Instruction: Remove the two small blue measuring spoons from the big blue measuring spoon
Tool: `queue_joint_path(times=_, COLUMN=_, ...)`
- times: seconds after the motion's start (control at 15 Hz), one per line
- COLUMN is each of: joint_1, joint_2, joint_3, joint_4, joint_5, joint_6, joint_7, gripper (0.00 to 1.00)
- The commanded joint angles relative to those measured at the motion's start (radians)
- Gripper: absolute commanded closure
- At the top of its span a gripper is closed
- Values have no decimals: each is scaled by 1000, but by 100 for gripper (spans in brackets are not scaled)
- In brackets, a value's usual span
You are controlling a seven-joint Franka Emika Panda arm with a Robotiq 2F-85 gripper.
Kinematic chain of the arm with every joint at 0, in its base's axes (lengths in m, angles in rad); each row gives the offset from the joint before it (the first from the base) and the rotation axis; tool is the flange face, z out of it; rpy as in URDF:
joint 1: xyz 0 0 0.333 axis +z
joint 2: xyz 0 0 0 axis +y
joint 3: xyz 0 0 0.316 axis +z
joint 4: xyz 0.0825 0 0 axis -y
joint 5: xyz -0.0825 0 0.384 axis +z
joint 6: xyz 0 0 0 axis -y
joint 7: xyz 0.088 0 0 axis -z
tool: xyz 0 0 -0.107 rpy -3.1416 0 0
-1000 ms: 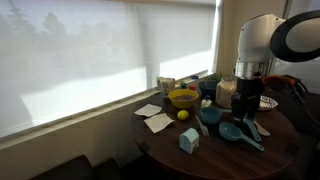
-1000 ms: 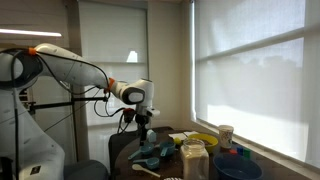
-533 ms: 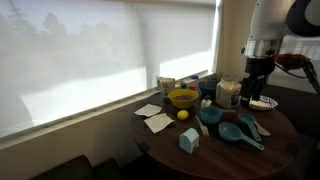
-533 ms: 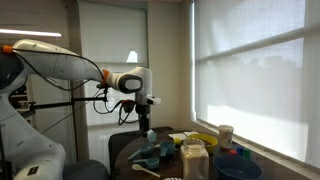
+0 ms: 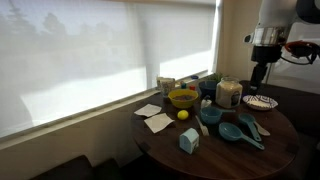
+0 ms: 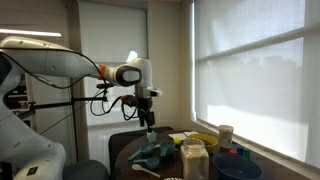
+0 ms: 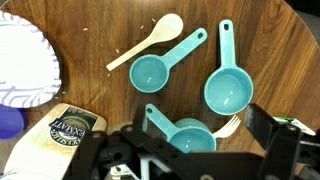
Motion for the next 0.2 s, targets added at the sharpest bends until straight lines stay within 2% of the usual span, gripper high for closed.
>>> queue_joint_path(times=0.0, joint_1=3, joint_2=-5, joint_3=-14, joint_4=19, joint_5=-34, joint_6=-23, joint_7=-83, gripper=0)
queue_joint_path(times=0.13, joint_1=0, joint_2=0, joint_3=-7, joint_4=3, joint_5=-12, joint_6=-2, joint_7=-45, gripper=0)
